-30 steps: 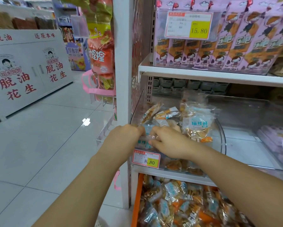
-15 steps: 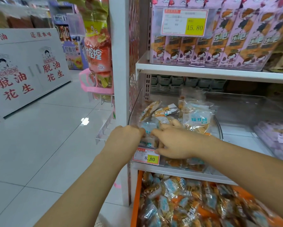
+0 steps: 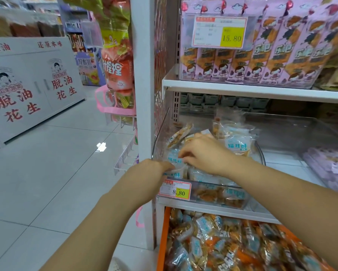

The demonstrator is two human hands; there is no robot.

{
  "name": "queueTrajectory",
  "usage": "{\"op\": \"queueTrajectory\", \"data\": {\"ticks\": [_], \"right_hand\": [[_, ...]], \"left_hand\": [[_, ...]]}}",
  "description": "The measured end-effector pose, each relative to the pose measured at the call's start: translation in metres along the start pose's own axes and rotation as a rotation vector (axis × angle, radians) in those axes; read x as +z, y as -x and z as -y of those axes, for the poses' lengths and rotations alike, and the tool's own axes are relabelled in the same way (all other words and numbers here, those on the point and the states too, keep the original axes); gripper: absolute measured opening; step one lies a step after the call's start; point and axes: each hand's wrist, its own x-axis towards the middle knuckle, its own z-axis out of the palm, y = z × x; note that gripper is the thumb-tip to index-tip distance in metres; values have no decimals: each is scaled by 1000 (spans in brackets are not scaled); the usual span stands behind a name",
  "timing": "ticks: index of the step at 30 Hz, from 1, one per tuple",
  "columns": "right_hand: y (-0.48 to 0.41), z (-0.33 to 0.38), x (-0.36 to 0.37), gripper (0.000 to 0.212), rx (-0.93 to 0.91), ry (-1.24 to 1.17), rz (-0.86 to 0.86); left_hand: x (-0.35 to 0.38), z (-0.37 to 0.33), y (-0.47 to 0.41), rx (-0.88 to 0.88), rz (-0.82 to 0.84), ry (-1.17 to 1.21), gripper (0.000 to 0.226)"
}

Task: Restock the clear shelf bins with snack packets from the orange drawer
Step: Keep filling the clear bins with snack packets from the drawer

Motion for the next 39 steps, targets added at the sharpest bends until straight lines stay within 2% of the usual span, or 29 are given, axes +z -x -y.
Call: {"op": "queueTrajectory", "data": {"ticks": [3, 9, 12, 20, 24, 28, 36, 39], "right_hand": [[-10, 7, 9, 22, 19, 139, 133], [-18, 7, 14, 14, 45, 198, 137], [-18, 9, 18, 21, 78, 219, 122], [-22, 1, 22, 17, 131, 42, 58], [-20, -5, 26, 20, 106, -17, 28], [-21, -11, 28, 9, 77, -80, 22], [-21, -16, 36, 3, 76, -115, 4], [-21, -16, 37, 3, 71, -118, -4]], "left_hand": [[3, 0, -3, 11, -16, -11, 34], [4, 3, -8, 42, -54, -71, 26], [4, 0, -8, 67, -33, -103, 32], [4, -5, -12, 68, 49, -138, 40], [4, -11, -13, 57, 83, -163, 22], [4, -17, -11, 60, 108, -181, 26], [2, -20, -13, 21, 202, -134, 22], [0, -24, -15, 18, 217, -115, 28]]}}
